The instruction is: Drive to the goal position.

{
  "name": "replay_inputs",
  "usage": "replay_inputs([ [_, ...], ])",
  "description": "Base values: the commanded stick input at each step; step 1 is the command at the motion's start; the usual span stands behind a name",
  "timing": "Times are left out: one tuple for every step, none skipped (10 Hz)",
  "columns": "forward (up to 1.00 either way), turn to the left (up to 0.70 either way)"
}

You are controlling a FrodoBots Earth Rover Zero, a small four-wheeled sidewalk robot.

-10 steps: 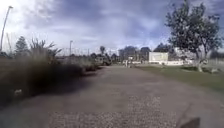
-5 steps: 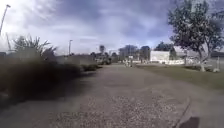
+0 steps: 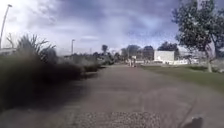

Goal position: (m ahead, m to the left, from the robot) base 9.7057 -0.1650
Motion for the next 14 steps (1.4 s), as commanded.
replay_inputs([
  [0.70, 0.00],
  [0.70, -0.12],
  [0.70, -0.12],
  [0.70, -0.12],
  [0.70, -0.10],
  [0.70, -0.09],
  [0.70, -0.10],
  [0.70, -0.11],
  [0.70, -0.12],
  [0.70, -0.12],
  [0.70, -0.12],
  [0.70, -0.12],
  [0.70, -0.12],
  [0.70, -0.09],
])
